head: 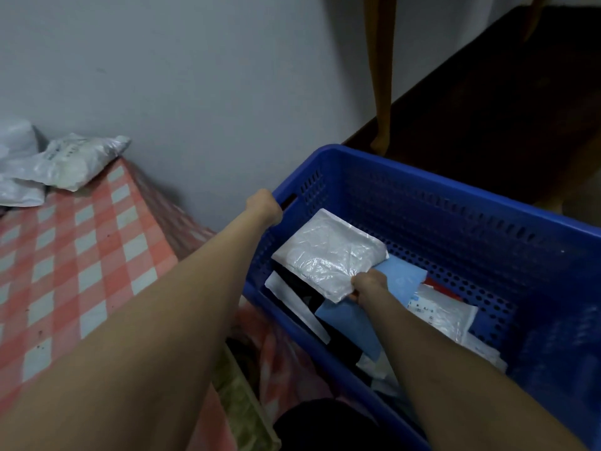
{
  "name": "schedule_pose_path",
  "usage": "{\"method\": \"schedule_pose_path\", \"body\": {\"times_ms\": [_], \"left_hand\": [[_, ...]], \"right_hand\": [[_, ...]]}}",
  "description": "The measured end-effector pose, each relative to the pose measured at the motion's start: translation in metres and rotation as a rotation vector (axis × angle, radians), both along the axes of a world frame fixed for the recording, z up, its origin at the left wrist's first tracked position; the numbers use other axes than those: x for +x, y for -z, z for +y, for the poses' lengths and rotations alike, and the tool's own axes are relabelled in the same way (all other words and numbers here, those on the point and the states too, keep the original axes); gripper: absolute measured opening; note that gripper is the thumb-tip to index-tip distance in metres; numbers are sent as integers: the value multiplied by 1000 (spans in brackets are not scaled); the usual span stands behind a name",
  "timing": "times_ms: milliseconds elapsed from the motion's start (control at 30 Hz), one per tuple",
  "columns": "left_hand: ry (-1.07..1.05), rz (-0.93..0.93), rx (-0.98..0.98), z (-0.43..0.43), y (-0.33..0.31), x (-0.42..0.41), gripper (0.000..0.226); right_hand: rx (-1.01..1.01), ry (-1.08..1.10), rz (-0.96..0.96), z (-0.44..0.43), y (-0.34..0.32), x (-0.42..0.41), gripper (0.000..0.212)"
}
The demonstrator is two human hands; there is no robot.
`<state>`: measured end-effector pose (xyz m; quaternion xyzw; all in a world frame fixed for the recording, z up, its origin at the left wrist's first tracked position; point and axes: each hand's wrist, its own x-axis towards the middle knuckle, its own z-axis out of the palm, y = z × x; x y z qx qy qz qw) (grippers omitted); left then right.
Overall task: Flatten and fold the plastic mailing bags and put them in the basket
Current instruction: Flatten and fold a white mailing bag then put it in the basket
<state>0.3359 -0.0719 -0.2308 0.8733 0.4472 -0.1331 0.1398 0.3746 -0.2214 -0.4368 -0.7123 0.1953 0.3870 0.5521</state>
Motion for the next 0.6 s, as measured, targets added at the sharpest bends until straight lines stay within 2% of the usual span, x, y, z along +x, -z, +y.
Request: {"method": "schedule_pose_path", "body": {"times_ms": [167, 267, 367, 400, 500, 600], "left_hand": [[51, 84, -13, 8, 7, -3, 26], [54, 98, -3, 6, 5, -6, 6], [63, 87, -27, 0, -2, -9, 7], [59, 79, -44, -2, -3, -10, 17], [73, 58, -66, -6, -15, -16, 32], [69, 14, -46, -11, -35, -26, 39]], "right_hand": [[-17, -103, -8, 13, 12, -3, 36], [61, -75, 32, 14, 0, -7, 43], [7, -94, 40, 11, -23, -10, 51], [-49, -106, 24, 9, -33, -10, 56], [-185, -143, -105, 6, -71, -6, 65], [-162, -202, -223, 9, -110, -3, 69]]}}
